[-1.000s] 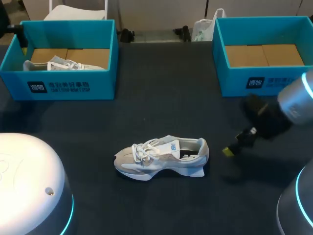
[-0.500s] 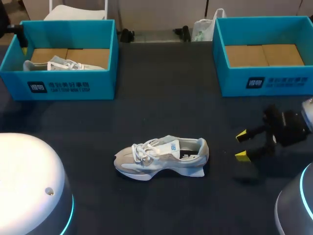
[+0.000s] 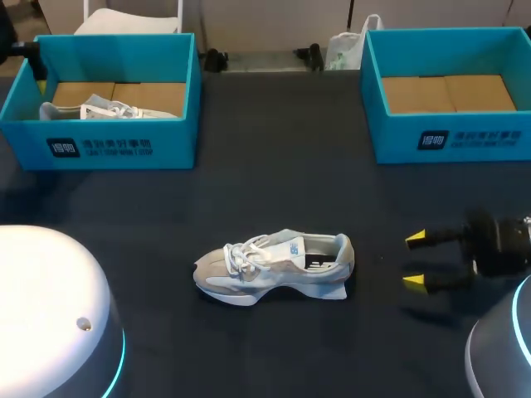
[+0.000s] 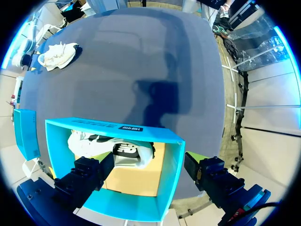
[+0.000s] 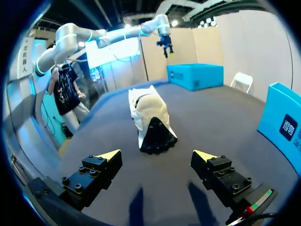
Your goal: Take the shoe out of the shoebox, open the shoe tongue, remove and reinsert the insole, then place the shoe into the shoebox
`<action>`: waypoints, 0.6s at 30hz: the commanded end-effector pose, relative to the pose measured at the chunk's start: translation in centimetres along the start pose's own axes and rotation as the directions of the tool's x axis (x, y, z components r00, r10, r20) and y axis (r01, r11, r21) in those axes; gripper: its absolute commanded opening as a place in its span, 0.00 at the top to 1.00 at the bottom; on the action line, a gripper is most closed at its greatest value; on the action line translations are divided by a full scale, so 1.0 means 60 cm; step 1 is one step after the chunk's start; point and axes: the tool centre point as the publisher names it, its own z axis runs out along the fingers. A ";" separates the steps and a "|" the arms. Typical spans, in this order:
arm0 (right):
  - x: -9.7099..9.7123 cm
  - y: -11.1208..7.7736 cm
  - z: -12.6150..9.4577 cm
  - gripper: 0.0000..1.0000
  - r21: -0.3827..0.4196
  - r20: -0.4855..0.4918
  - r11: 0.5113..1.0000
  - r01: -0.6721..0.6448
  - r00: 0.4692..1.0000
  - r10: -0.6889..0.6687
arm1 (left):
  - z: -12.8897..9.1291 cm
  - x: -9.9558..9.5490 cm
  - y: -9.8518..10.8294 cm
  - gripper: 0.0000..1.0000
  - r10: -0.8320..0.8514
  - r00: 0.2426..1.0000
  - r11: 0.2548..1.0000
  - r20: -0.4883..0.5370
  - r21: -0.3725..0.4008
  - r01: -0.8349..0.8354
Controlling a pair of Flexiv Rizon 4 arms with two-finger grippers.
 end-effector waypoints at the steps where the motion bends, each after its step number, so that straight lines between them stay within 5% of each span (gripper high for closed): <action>1: 0.003 -0.003 0.000 0.00 -0.025 0.006 1.000 0.001 1.000 -0.001 | 0.000 0.000 -0.003 0.00 0.000 1.000 1.000 -0.002 -0.004 0.000; 10: -0.039 -0.035 0.029 0.00 -0.052 0.062 0.999 0.005 0.998 -0.002 | 0.000 0.000 -0.003 0.00 0.000 1.000 1.000 -0.002 -0.004 0.000; 18: -0.028 -0.018 0.052 0.00 -0.079 0.076 0.994 0.081 0.994 -0.075 | 0.000 0.000 -0.003 0.00 0.000 1.000 1.000 -0.002 -0.004 0.000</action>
